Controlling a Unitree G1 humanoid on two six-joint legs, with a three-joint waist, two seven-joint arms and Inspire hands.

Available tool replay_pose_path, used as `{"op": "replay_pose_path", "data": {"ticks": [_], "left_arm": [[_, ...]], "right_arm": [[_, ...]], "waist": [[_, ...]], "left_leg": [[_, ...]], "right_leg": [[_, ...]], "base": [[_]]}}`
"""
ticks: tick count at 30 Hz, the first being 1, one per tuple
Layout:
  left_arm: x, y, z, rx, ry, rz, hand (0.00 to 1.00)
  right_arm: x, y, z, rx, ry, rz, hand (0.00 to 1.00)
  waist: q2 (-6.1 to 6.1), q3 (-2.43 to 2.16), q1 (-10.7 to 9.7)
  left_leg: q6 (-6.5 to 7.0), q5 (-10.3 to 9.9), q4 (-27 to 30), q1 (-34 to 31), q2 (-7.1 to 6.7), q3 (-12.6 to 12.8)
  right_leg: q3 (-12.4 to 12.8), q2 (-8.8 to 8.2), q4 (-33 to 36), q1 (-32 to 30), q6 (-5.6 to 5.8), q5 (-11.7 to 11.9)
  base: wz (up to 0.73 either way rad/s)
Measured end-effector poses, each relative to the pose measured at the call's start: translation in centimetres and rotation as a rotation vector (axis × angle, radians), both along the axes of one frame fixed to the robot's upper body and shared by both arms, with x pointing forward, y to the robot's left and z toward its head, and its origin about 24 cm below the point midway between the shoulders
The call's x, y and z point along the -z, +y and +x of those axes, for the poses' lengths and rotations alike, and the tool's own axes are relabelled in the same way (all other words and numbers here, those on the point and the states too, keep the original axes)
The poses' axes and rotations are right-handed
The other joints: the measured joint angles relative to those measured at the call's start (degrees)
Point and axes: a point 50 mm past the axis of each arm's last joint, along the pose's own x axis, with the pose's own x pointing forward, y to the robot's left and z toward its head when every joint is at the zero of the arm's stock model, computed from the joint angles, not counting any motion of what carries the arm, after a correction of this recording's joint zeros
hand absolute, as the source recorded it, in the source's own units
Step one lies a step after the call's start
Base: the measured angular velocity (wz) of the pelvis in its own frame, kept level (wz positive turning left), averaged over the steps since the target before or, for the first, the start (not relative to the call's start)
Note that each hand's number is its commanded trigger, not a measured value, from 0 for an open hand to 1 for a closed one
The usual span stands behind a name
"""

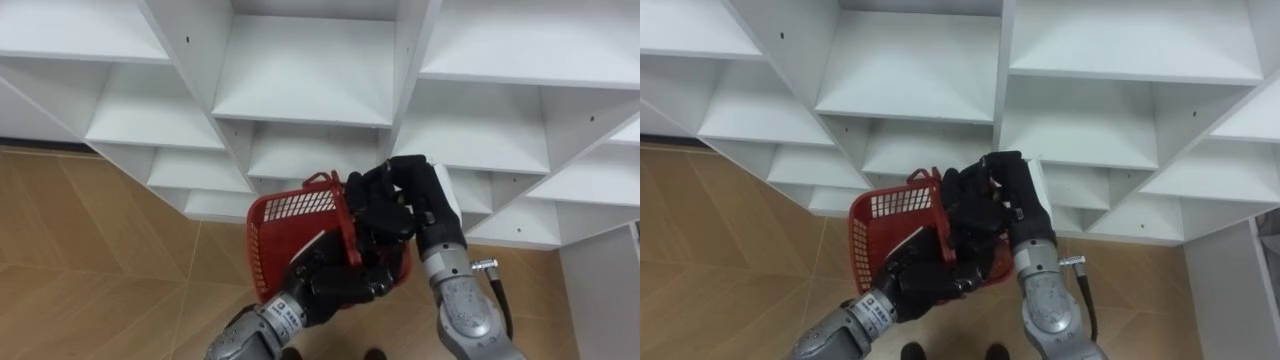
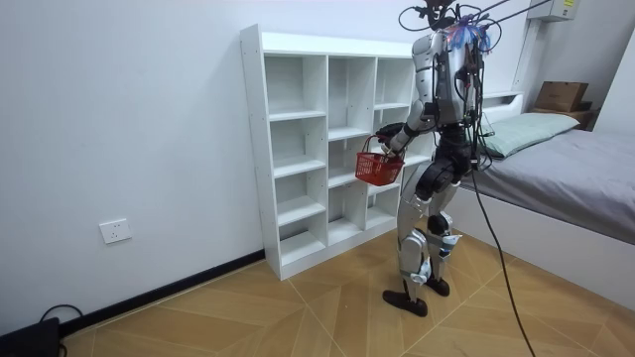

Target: Collect fruits from the closet

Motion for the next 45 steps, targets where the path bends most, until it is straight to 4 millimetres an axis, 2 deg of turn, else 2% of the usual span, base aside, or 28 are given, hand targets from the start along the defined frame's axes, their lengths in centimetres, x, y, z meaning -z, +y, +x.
{"op": "replay_pose_path", "data": {"ticks": [20, 22, 24, 26, 27, 28, 29, 30, 39, 45], "left_arm": [[-0.04, -0.14, -0.10, 0.014, -0.004, -0.001, 1.00], [-0.07, -0.11, -0.07, 0.013, -0.005, -0.001, 1.00], [-0.14, -0.14, -0.04, 0.013, -0.008, -0.003, 1.00], [-0.18, -0.15, -0.03, 0.014, -0.010, -0.003, 1.00], [-0.18, -0.15, -0.03, 0.014, -0.010, -0.004, 1.00], [-0.18, -0.15, -0.03, 0.014, -0.010, -0.004, 1.00], [-0.18, -0.16, -0.03, 0.014, -0.010, -0.004, 1.00], [-0.18, -0.16, -0.03, 0.014, -0.010, -0.004, 1.00], [-0.31, -0.22, 0.02, 0.015, -0.015, -0.007, 1.00], [-0.40, -0.21, 0.07, 0.014, -0.019, -0.009, 1.00]], "right_arm": [[0.01, 0.03, 0.00, -0.007, 0.002, 0.002, 1.00], [0.02, 0.04, 0.00, -0.008, 0.002, 0.002, 0.86], [0.01, 0.04, 0.01, -0.008, 0.002, 0.002, 0.62], [-0.04, 0.07, 0.05, -0.009, 0.000, 0.003, 0.58], [-0.05, 0.07, 0.07, -0.009, 0.000, 0.003, 0.51], [-0.07, 0.08, 0.08, -0.009, -0.001, 0.003, 0.20], [-0.09, 0.09, 0.10, -0.009, -0.002, 0.003, 0.04], [-0.14, 0.14, 0.16, -0.011, -0.004, 0.005, 0.00], [-0.38, 0.30, 0.42, -0.014, -0.008, 0.029, 0.00], [-0.38, 0.31, 0.42, -0.015, -0.004, 0.045, 0.00]], "waist": [[-0.09, 0.08, -0.20], [-0.09, 0.08, -0.20], [-0.09, 0.08, -0.21], [-0.09, 0.08, -0.26], [-0.09, 0.08, -0.27], [-0.09, 0.07, -0.27], [-0.09, 0.07, -0.28], [-0.09, 0.07, -0.30], [-0.23, 0.07, -0.38], [-0.75, 0.29, -0.55]], "left_leg": [[-0.01, -0.01, 0.00, -0.17, 0.00, -0.05], [-0.01, -0.01, -0.01, -0.22, -0.01, -0.05], [-0.01, -0.02, -0.01, -0.24, -0.01, -0.05], [-0.01, -0.02, -0.04, -0.23, -0.01, -0.04], [-0.01, -0.01, -0.04, -0.23, -0.01, -0.04], [-0.01, -0.01, -0.04, -0.23, -0.01, -0.04], [-0.01, -0.01, -0.04, -0.23, -0.01, -0.04], [-0.01, -0.01, -0.04, -0.22, -0.01, -0.04], [-0.01, -0.01, 0.09, -0.20, 0.00, -0.04], [0.00, -0.01, 0.37, -0.22, 0.03, -0.15]], "right_leg": [[-0.07, -0.01, -0.07, -0.09, 0.00, 0.00], [-0.11, -0.03, -0.07, -0.09, 0.00, 0.00], [-0.13, -0.04, -0.08, -0.09, 0.00, 0.00], [-0.14, -0.04, -0.09, -0.08, 0.00, -0.01], [-0.15, -0.03, -0.10, -0.07, 0.00, -0.01], [-0.17, -0.03, -0.11, -0.05, 0.00, -0.01], [-0.17, -0.03, -0.11, -0.05, 0.00, 0.00], [-0.18, -0.03, -0.11, -0.05, 0.00, 0.00], [-0.30, -0.06, -0.06, 0.04, 0.00, 0.00], [-0.35, -0.06, -0.09, 0.11, 0.00, 0.00]], "base": [[0.00], [0.00], [0.00], [0.00], [0.00], [0.00], [0.00], [0.00], [0.00], [0.00]]}}
